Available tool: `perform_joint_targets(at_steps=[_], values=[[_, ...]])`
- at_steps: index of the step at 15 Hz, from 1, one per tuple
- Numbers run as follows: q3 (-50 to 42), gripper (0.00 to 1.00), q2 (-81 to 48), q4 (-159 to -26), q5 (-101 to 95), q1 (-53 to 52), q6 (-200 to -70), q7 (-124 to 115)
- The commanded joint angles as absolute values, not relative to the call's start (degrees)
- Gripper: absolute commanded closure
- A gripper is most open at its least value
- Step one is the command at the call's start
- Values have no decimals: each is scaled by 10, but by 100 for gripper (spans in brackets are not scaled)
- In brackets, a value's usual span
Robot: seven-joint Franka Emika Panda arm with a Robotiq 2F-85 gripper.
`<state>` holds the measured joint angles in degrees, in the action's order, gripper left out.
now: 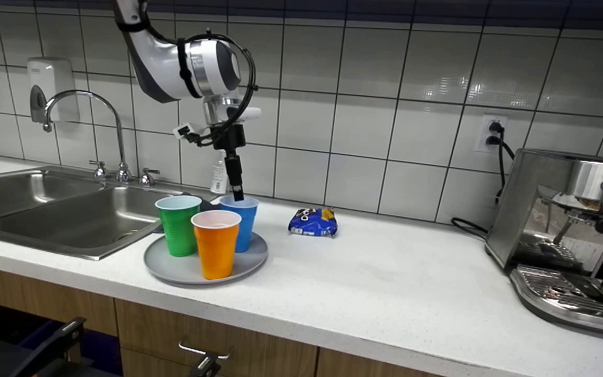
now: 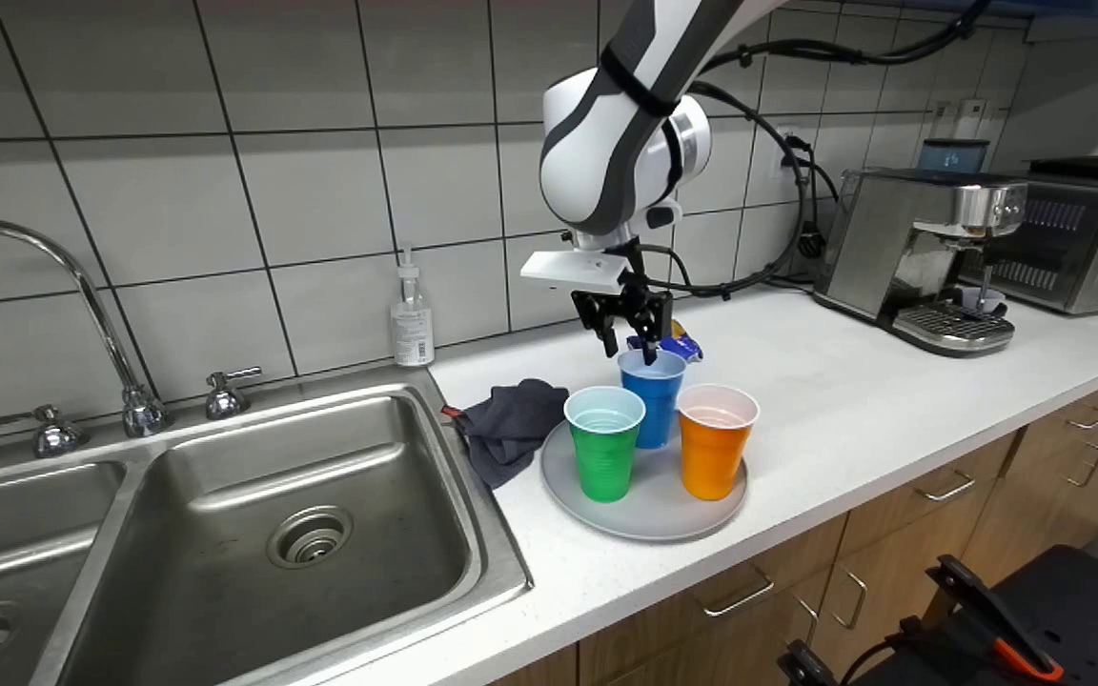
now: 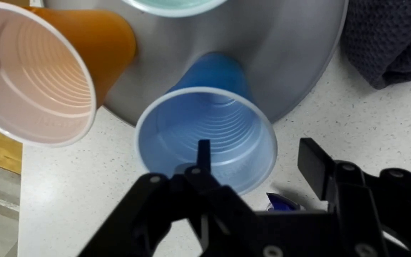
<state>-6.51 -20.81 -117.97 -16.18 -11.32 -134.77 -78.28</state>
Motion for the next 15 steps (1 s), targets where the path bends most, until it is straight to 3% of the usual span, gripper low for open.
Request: perform_joint_targets(at_steps=[1, 15], values=[[-60, 2, -197, -1171, -165, -109, -1327, -787], [-56, 0, -90, -1262, -171, -75, -1413, -697]])
